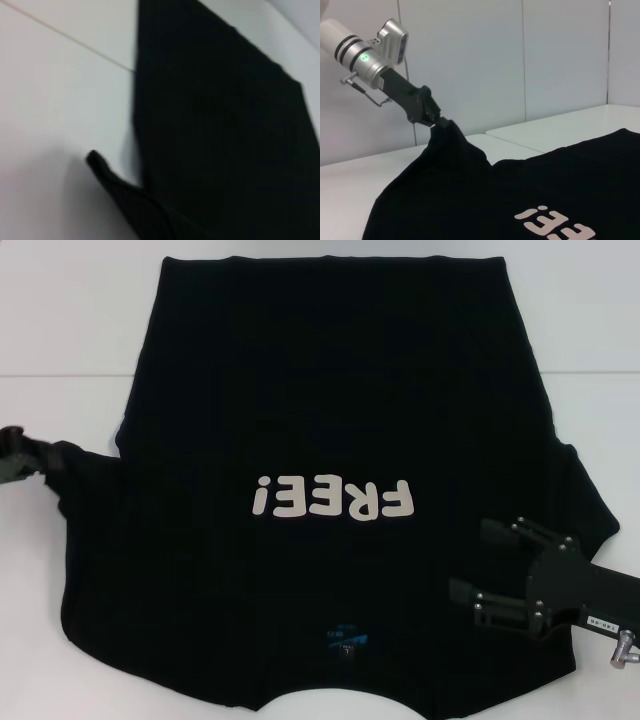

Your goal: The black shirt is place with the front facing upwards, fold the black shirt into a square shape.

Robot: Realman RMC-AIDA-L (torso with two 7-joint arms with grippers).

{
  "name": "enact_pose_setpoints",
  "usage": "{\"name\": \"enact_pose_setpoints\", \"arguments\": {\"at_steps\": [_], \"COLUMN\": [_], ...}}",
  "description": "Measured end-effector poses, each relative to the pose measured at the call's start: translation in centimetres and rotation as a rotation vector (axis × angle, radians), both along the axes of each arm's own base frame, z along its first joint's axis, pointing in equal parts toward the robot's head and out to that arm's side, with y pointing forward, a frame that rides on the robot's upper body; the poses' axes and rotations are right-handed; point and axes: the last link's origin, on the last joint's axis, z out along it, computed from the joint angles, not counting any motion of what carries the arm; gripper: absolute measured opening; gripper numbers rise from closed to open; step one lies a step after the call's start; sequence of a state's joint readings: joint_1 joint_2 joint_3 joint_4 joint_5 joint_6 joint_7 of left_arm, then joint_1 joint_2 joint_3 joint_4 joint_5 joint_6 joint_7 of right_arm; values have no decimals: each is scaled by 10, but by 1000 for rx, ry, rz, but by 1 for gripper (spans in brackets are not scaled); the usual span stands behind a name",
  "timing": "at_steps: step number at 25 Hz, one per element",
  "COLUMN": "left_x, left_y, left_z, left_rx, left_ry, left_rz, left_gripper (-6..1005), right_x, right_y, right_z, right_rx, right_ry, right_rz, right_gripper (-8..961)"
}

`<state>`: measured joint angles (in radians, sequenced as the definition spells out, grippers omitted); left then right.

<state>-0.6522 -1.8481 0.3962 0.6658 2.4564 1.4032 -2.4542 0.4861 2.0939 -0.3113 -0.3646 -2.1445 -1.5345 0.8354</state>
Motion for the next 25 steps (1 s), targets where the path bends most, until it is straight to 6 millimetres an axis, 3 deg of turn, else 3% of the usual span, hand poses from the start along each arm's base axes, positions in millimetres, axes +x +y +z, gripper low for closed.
{"name": "enact_pose_setpoints", "arguments": {"at_steps": [8, 18, 22, 25], "left_x": [30, 50, 59, 61], "left_y": [8, 9, 6, 4], "left_z": [-16, -82, -101, -105], "left_rx": [-35, -53, -59, -62], "left_ry": [-106, -149, -197, -225], "left_rz": [-78, -131, -184, -204], "left_gripper": [2, 3, 133, 244], "right_x": [1, 1, 0, 0], "right_y": [-2, -3, -4, -5], "right_z": [-1, -3, -4, -4], "right_rx": [-3, -11, -18, -20], "right_ry": [2, 6, 10, 13], "right_rz": [-3, -5, -8, -10], "right_gripper": [933, 933, 933, 933]}}
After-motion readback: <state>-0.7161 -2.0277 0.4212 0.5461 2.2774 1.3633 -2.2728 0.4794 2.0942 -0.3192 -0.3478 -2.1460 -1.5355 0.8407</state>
